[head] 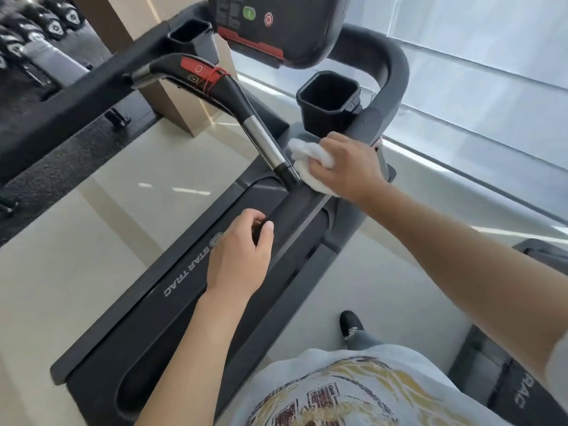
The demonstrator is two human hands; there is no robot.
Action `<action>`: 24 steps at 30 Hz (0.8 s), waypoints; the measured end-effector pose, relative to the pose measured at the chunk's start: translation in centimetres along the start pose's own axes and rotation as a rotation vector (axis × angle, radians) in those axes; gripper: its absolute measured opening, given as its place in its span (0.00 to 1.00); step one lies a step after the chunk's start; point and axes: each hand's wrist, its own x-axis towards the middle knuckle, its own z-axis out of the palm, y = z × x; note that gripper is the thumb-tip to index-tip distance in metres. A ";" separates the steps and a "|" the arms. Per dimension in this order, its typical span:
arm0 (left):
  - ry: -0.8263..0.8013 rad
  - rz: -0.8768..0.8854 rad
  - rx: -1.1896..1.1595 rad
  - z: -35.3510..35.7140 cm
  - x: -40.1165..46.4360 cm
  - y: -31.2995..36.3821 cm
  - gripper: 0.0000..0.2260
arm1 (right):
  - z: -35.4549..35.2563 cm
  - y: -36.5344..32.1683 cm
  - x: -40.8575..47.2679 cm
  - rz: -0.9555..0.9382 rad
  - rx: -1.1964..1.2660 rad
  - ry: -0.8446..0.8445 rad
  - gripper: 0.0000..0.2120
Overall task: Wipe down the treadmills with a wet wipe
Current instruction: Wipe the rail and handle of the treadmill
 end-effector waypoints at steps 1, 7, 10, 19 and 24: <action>0.021 -0.008 0.078 0.3 0.3 0.3 0.13 | -0.6 1.4 1.5 0.047 -0.026 -0.016 0.17; 0.118 -0.076 0.163 0.8 0.6 0.8 0.20 | -0.3 -1.3 1.9 -0.018 -0.019 -0.135 0.15; 0.150 -0.131 0.153 0.9 0.6 0.6 0.17 | 2.3 -6.7 -1.8 -0.277 0.106 -0.193 0.08; 0.242 -0.112 0.152 1.3 0.0 0.3 0.15 | 2.7 -3.6 -0.5 -0.503 0.252 -0.189 0.16; 0.249 -0.130 0.174 1.5 0.2 0.9 0.17 | -1.5 7.6 5.9 -0.232 0.080 -0.071 0.12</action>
